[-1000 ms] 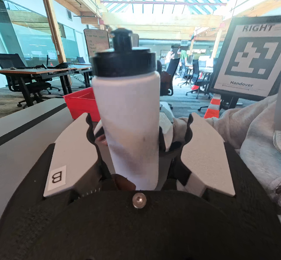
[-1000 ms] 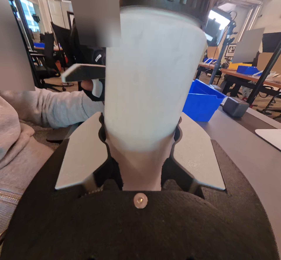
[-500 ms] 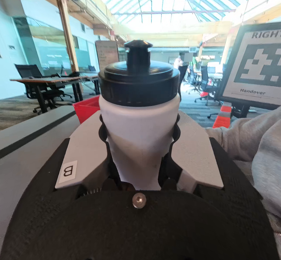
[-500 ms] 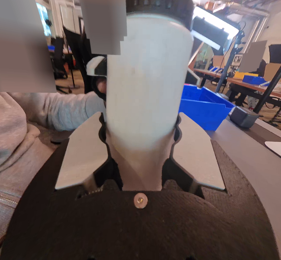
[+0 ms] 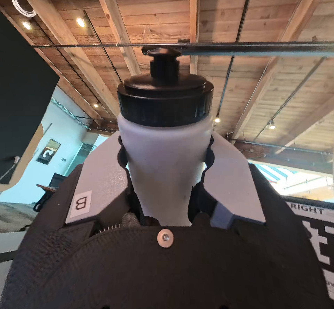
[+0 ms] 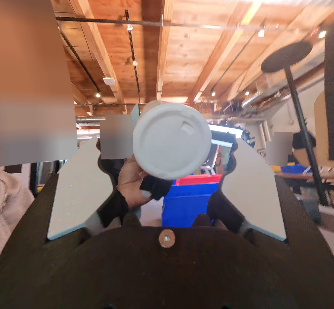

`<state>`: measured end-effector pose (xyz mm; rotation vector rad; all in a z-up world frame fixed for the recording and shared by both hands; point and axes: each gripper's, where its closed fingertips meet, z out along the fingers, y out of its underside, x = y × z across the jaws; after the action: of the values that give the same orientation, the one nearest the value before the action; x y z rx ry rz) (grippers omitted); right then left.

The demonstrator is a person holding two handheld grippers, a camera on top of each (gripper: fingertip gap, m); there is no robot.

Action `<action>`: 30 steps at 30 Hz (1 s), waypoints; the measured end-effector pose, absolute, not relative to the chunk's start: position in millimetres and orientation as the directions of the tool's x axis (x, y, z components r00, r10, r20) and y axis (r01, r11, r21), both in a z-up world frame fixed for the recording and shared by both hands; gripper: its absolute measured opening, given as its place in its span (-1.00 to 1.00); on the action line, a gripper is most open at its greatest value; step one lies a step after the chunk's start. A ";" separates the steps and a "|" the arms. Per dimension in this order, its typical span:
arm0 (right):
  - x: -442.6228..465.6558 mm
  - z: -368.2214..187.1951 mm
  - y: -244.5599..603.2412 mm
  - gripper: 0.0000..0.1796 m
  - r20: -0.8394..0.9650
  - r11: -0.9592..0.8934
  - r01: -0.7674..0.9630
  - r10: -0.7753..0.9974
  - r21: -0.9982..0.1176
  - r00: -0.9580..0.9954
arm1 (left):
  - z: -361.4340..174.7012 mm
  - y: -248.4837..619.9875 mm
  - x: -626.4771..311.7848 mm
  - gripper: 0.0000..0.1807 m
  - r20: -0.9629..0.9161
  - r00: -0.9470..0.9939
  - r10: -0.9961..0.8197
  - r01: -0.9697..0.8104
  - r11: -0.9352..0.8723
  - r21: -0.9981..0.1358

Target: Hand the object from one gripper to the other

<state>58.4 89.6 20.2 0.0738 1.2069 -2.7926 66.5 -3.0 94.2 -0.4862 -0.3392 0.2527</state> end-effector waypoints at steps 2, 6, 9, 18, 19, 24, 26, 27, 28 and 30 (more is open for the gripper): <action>62.6 25.6 87.2 0.44 -0.034 -0.693 0.047 -0.033 -0.720 -0.999 | 92.2 5.8 65.9 -0.05 0.274 0.924 0.268 -0.111 0.872 -0.477; 66.4 31.5 87.8 0.42 -0.013 -0.712 0.021 -0.017 -0.701 -1.000 | 83.8 25.9 65.3 -0.05 0.275 0.930 0.243 -0.067 0.849 -0.524; 69.3 29.7 86.6 0.38 0.007 -0.690 0.009 -0.020 -0.724 -1.000 | 83.5 26.1 67.2 -0.05 0.267 0.936 0.230 -0.059 0.850 -0.523; 75.9 30.3 88.5 0.20 0.010 -0.666 0.046 -0.080 -0.745 -0.997 | 82.9 20.8 69.2 -0.05 0.262 0.945 0.193 -0.038 0.865 -0.501; 76.1 30.2 88.0 0.20 0.009 -0.662 0.044 -0.077 -0.748 -0.997 | 82.7 20.2 68.9 -0.05 0.264 0.946 0.190 -0.035 0.867 -0.498; 74.8 31.6 90.2 0.18 -0.012 -0.658 0.059 -0.075 -0.751 -0.997 | 82.9 18.5 70.1 -0.05 0.255 0.947 0.198 -0.047 0.867 -0.497; 75.3 29.5 89.3 0.18 -0.009 -0.633 0.055 -0.076 -0.772 -0.997 | 82.8 18.9 70.8 -0.05 0.249 0.948 0.196 -0.048 0.867 -0.497; 75.6 28.7 88.7 0.18 -0.007 -0.620 0.052 -0.075 -0.783 -0.997 | 82.9 19.0 71.0 -0.05 0.248 0.949 0.196 -0.049 0.866 -0.497; 75.9 27.8 88.2 0.18 -0.007 -0.607 0.050 -0.074 -0.793 -0.997 | 82.6 19.1 71.0 -0.05 0.247 0.950 0.193 -0.046 0.866 -0.498; 76.6 27.5 88.8 0.18 0.000 -0.591 0.039 -0.066 -0.805 -0.998 | 82.1 20.2 71.7 -0.04 0.240 0.953 0.183 -0.040 0.866 -0.499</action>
<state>76.6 88.8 27.5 -0.0453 1.3908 -2.7506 71.7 20.2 82.1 -0.5126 -0.2866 0.1186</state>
